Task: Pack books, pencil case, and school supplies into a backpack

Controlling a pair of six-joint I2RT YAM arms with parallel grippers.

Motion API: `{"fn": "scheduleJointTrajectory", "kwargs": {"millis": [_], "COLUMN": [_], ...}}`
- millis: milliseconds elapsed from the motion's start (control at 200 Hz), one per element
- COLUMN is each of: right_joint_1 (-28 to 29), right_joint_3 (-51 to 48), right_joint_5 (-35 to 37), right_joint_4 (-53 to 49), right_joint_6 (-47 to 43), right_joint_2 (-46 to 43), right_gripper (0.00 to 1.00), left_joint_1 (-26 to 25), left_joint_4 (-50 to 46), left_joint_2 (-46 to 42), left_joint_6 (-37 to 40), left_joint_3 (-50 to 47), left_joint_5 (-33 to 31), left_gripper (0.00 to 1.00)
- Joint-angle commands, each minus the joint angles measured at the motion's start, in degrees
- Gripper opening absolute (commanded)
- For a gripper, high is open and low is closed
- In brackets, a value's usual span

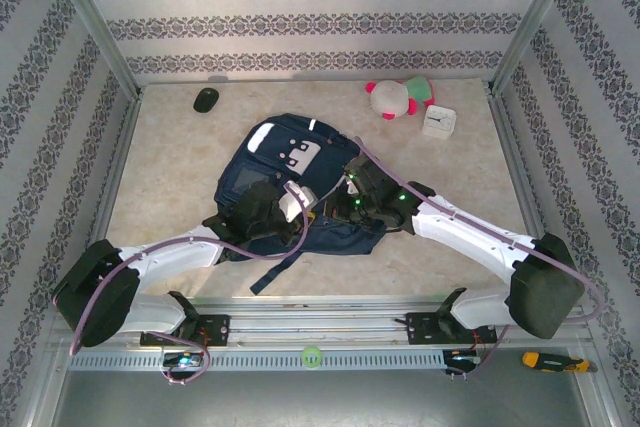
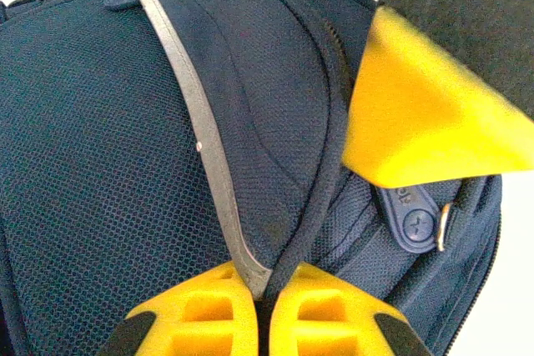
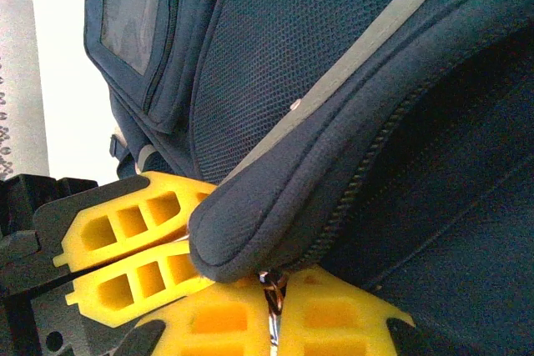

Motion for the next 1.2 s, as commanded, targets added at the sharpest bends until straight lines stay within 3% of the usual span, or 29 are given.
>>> {"fn": "scheduleJointTrajectory", "kwargs": {"millis": [0, 245, 395, 515, 580, 665, 769, 874, 959, 1089, 1194], "right_joint_1": [-0.9, 1.01, -1.46, -7.55, -9.14, -8.1, -6.61, -5.91, -5.53, -7.17, -7.48], "right_joint_3": [0.01, 0.42, -2.9, -6.66, -7.84, -6.61, -7.05, -6.44, -4.2, -2.11, -2.47], "right_joint_5": [-1.12, 2.69, 0.56, -5.88, -5.08, -3.41, -5.01, -8.51, -9.52, -0.99, 4.96], "right_joint_4": [3.85, 3.42, 3.12, 2.95, 3.12, 2.46, 8.61, 12.11, 6.25, -7.99, -12.97], "right_joint_6": [1.59, 2.28, -2.28, -1.26, -0.66, -5.42, -7.74, -6.44, -10.93, -19.35, -28.18], "right_joint_2": [-1.14, 0.0, -2.59, -6.63, -9.2, -10.1, -8.89, -6.69, -6.53, -9.46, -11.88], "right_gripper": [0.0, 0.0, 0.0, 0.0, 0.0, 0.0, 0.0, 0.0, 0.0, 0.0, 0.0], "left_joint_1": [-2.44, -6.02, -8.54, -9.25, -9.38, -9.34, -9.43, -10.09, -10.08, -9.92, -9.36], "left_joint_4": [6.17, 14.75, 13.09, 7.42, 6.15, 8.95, 15.93, 19.98, 19.17, 12.56, 8.1], "left_joint_2": [-0.29, 1.7, 1.97, 1.12, 0.35, -0.75, 1.0, 3.85, 3.89, 1.34, -1.08], "left_joint_6": [-2.37, -8.0, -3.26, 3.85, 6.44, 6.09, 1.66, -1.07, -0.29, 3.51, 5.89], "left_joint_3": [0.1, -1.63, -1.77, -1.68, -2.18, -3.79, -5.32, -5.16, -4.72, -3.83, -3.74], "left_joint_5": [3.32, 1.68, -1.92, -9.7, -12.19, -8.93, -1.89, -2.06, -3.88, -8.11, -9.84], "left_gripper": [0.0, 0.0, 0.0, 0.0, 0.0, 0.0, 0.0, 0.0, 0.0, 0.0, 0.0]}}
